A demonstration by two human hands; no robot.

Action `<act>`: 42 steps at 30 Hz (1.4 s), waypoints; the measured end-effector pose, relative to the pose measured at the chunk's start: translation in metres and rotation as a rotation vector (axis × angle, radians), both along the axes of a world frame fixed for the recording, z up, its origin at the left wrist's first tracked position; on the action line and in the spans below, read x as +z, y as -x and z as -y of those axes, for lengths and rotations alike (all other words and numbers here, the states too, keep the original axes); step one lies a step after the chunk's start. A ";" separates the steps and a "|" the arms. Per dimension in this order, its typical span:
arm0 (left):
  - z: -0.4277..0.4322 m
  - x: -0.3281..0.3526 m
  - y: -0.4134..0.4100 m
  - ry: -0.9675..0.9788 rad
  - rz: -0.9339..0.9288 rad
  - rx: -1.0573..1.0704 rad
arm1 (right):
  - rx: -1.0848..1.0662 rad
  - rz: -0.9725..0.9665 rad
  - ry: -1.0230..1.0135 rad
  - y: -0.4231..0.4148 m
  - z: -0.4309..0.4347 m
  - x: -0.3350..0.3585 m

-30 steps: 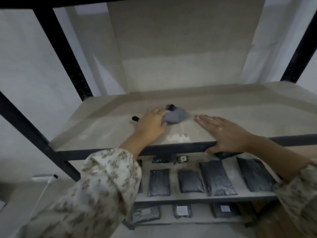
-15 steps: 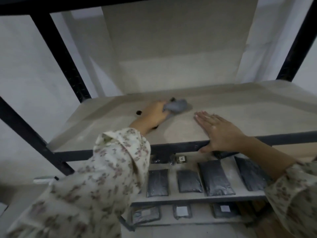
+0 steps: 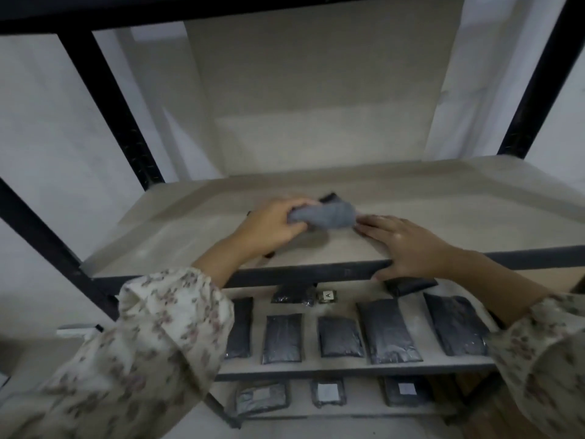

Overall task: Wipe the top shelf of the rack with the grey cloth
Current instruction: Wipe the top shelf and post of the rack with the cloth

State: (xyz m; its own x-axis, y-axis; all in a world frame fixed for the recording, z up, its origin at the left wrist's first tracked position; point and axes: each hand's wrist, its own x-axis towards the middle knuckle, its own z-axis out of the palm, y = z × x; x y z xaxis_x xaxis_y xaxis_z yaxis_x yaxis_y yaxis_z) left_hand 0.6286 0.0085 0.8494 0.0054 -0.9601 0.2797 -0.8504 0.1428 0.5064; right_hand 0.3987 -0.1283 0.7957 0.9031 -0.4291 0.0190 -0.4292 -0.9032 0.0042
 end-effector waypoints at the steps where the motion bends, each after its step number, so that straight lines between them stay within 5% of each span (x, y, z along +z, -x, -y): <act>1: 0.012 0.002 -0.005 0.024 -0.013 0.057 | 0.011 0.010 0.019 0.008 0.003 0.000; 8: 0.035 -0.043 0.028 0.006 0.251 0.179 | 0.012 0.085 0.099 0.035 0.013 -0.004; 13: 0.015 -0.026 0.029 -0.097 0.044 -0.120 | 0.028 0.107 0.108 0.035 0.017 -0.008; 18: 0.055 -0.014 0.011 -0.039 -0.033 0.116 | 0.042 0.131 0.107 0.034 0.019 -0.008; 22: 0.057 -0.044 0.034 -0.015 0.203 0.252 | 0.040 0.132 0.118 0.035 0.021 -0.010; 25: 0.037 -0.048 0.052 0.044 0.240 0.173 | 0.037 0.132 0.139 0.034 0.021 -0.010; 31: 0.006 -0.031 0.055 -0.029 -0.003 -0.106 | 0.061 0.182 0.119 0.035 0.020 -0.009; 35: 0.042 -0.018 0.049 0.041 -0.039 0.122 | 0.060 0.162 0.162 0.033 0.019 -0.008; 42: 0.047 -0.040 0.071 0.009 0.165 0.204 | 0.009 0.103 0.075 0.032 0.021 -0.006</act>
